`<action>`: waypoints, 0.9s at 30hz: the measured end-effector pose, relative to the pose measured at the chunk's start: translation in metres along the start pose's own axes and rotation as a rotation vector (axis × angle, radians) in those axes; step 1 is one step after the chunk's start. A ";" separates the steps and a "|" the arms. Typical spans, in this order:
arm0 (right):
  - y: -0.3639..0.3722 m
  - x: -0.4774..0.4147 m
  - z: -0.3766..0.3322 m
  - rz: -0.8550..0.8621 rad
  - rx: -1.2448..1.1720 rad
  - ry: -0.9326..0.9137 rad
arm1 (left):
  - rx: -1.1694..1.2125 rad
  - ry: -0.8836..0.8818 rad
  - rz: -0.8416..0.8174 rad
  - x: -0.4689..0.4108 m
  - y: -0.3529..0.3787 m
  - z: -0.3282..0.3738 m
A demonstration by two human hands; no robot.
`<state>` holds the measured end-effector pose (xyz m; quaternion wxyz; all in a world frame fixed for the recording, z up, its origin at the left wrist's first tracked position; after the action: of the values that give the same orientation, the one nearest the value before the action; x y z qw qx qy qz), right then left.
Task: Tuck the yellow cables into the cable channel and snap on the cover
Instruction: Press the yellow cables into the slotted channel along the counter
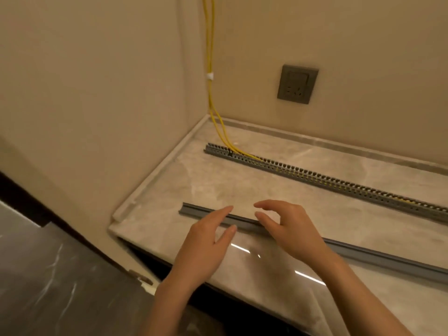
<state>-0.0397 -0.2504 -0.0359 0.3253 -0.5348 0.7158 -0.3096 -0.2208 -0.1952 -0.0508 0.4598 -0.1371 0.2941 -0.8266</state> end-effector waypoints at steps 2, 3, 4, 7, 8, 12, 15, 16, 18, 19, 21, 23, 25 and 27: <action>0.007 -0.025 0.004 -0.013 0.007 -0.012 | 0.046 -0.061 0.038 -0.022 -0.008 -0.011; 0.011 -0.041 0.008 -0.022 0.006 -0.018 | 0.069 -0.096 0.069 -0.037 -0.012 -0.016; 0.014 -0.054 0.012 -0.033 0.017 -0.022 | 0.090 -0.128 0.105 -0.052 -0.015 -0.021; 0.021 -0.090 0.026 -0.045 0.052 -0.022 | 0.150 -0.223 0.176 -0.095 -0.017 -0.030; 0.023 -0.100 0.030 -0.037 0.062 -0.024 | 0.164 -0.243 0.191 -0.108 -0.016 -0.032; 0.034 -0.137 0.046 0.000 0.162 -0.030 | 0.233 -0.306 0.208 -0.159 -0.014 -0.046; 0.048 -0.153 0.051 0.033 0.254 0.010 | 0.235 -0.309 0.208 -0.188 -0.013 -0.054; 0.053 -0.157 0.052 0.050 0.295 0.033 | 0.239 -0.299 0.224 -0.196 -0.013 -0.055; 0.063 -0.163 0.050 0.086 0.393 0.088 | 0.257 -0.284 0.250 -0.216 -0.012 -0.057; 0.067 -0.165 0.049 0.095 0.435 0.116 | 0.273 -0.282 0.252 -0.226 -0.011 -0.057; 0.073 -0.169 0.048 0.113 0.483 0.162 | 0.316 -0.285 0.233 -0.247 -0.009 -0.054; 0.074 -0.170 0.048 0.125 0.511 0.192 | 0.342 -0.287 0.215 -0.266 -0.004 -0.050; 0.073 -0.170 0.048 0.121 0.531 0.205 | 0.328 -0.320 0.229 -0.281 0.001 -0.048; 0.073 -0.172 0.047 0.124 0.524 0.217 | 0.299 -0.369 0.250 -0.293 0.003 -0.050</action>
<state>-0.0066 -0.0713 -0.0986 0.3922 -0.3514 0.6733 -0.5190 -0.0852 0.0676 -0.0794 0.6193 -0.1786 0.0946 -0.7587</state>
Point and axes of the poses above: each hand's wrist, its own x-axis away from the middle knuckle, its own y-axis out of the palm, z = x × y, the point moved 1 cm from there along -x, towards the middle knuckle, and after that the axes turned 2 degrees about -y, right-handed, at the moved point
